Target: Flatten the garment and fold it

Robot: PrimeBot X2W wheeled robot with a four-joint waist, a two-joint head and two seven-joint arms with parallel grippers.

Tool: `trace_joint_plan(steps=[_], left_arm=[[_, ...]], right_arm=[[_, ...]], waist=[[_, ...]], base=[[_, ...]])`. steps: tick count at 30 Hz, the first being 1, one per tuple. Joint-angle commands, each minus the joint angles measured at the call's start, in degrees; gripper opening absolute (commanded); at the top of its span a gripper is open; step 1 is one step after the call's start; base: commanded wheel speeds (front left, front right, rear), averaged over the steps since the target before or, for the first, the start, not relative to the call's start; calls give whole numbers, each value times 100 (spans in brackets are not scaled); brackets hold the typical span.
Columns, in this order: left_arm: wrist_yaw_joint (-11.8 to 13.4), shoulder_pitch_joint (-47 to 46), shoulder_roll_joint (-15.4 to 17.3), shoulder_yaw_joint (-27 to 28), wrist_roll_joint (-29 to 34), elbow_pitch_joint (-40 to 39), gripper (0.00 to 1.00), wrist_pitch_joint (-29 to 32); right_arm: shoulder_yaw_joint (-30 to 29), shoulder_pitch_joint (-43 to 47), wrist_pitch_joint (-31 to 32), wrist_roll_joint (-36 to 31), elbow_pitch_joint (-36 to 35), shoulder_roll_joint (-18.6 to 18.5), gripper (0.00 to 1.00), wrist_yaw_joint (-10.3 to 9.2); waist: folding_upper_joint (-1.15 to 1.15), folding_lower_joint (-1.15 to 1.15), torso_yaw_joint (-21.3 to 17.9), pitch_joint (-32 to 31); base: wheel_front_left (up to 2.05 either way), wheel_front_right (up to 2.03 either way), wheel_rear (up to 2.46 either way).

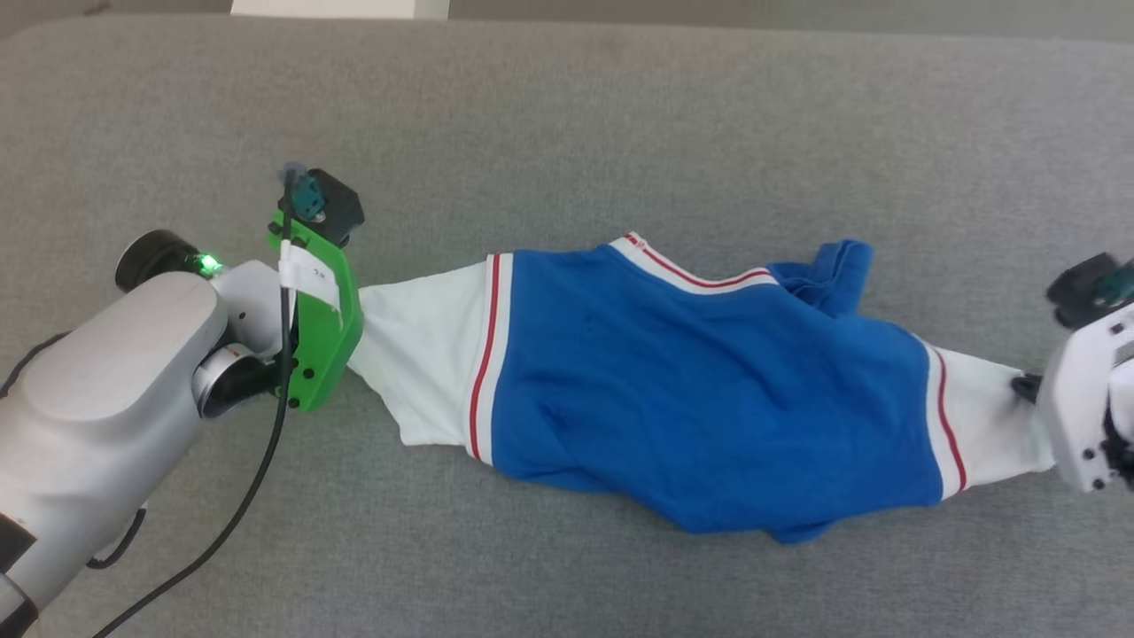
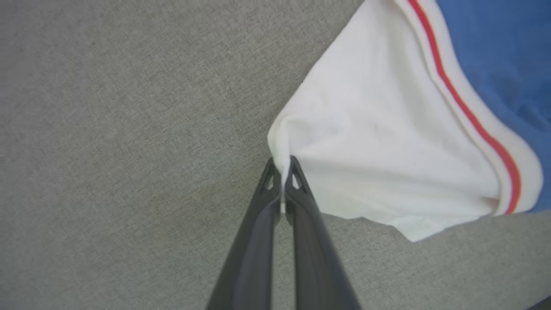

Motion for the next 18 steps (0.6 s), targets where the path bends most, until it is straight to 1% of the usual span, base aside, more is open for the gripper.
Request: trace_joint_plan(steps=[1, 5, 7, 10, 12, 14, 16, 18], left_arm=[[-13, 64, 1, -26, -87, 57, 0, -93], [-13, 194, 10, -70, -200, 143, 0, -367], [-13, 222, 25, -64, -273, 135, 0, -532], [-13, 180, 107, 57, -350, 69, 0, -919], [-13, 117, 180, 140, -341, 10, 0, -1165], [-11, 14, 251, 231, -268, -12, 0, -1403], [31, -96, 272, 350, -210, -15, 0, -1631], [86, -223, 284, 449, -120, -28, 0, -1836]], right_arm=[[208, 41, -186, -68, 80, 139, 0, -10], [311, -70, -934, -114, 88, 129, 0, -10], [363, -115, -1343, -240, 26, 55, 0, -10], [230, -154, -2027, -412, -34, 42, 0, -10], [33, -179, -2433, -539, -70, 67, 0, -10], [-312, -248, -2848, -748, -53, 112, 0, -10], [-555, -325, -3090, -1039, -112, 150, 0, -10], [-925, -425, -3267, -1274, -143, 280, 0, -10]], waist=[[0, 0, -152, -273], [0, 0, -251, -636], [0, 0, -269, -806], [0, 0, -308, -1048], [0, 0, -327, -1180], [0, 0, -338, -1280], [0, 0, -344, -1355], [0, 0, -355, -1419]], base=[[0, 0, 0], [0, 0, 0], [0, 0, 0], [0, 0, 0], [0, 0, 0], [0, 0, 0], [0, 0, 0], [0, 0, 0]])
